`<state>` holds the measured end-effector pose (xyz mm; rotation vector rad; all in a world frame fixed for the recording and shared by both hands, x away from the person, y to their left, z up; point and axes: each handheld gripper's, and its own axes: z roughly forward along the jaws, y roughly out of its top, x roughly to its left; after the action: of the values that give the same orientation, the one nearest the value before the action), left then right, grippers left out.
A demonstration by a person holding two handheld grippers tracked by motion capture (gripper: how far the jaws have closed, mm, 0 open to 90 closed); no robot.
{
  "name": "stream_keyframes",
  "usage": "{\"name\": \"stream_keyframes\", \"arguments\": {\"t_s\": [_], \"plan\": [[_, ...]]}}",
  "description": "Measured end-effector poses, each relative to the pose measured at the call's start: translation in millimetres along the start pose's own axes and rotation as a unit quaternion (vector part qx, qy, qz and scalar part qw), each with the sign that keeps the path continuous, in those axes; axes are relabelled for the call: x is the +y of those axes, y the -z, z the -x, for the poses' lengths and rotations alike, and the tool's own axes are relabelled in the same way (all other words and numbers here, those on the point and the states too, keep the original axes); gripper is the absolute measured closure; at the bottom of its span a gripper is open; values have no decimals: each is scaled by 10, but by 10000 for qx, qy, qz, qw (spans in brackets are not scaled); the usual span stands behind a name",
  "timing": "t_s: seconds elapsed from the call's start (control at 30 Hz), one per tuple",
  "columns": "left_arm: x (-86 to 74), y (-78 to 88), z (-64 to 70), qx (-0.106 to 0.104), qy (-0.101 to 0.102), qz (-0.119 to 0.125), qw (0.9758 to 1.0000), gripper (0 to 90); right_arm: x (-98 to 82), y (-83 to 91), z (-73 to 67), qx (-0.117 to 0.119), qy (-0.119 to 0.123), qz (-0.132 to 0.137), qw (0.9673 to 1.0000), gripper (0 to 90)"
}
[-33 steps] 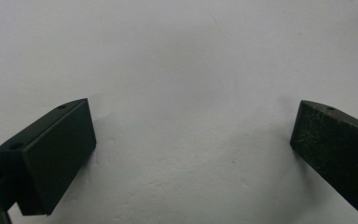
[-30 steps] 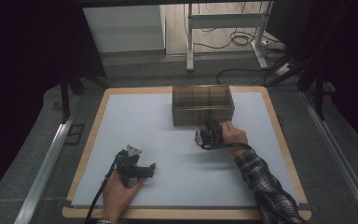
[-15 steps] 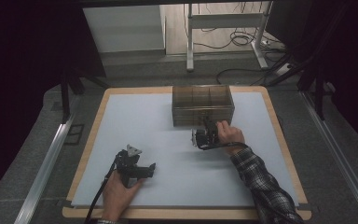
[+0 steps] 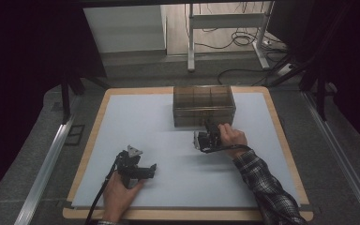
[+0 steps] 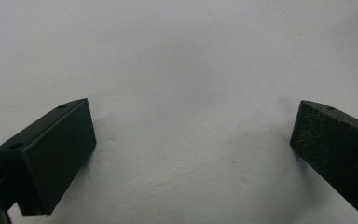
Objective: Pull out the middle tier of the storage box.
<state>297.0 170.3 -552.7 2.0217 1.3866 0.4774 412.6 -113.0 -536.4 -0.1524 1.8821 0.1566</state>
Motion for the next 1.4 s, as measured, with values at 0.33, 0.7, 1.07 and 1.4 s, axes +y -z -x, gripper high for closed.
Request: {"name": "stream_keyframes", "arguments": {"t_s": [0.33,0.7,1.07,1.4], "plan": [[0,0,0,0,-1,-1,10000,0,-31,132,-39,-31,-98,130,9999,797],[0,1,0,2,-4,-9,10000,0,-23,266,-75,7,-105,188,9998,796],[1,1,0,4,-3,-7,10000,0,-54,294,-42,160,-256,311,9991,740],[1,1,0,3,-3,-7,10000,0,-87,349,13,336,-461,380,9976,723]]}}
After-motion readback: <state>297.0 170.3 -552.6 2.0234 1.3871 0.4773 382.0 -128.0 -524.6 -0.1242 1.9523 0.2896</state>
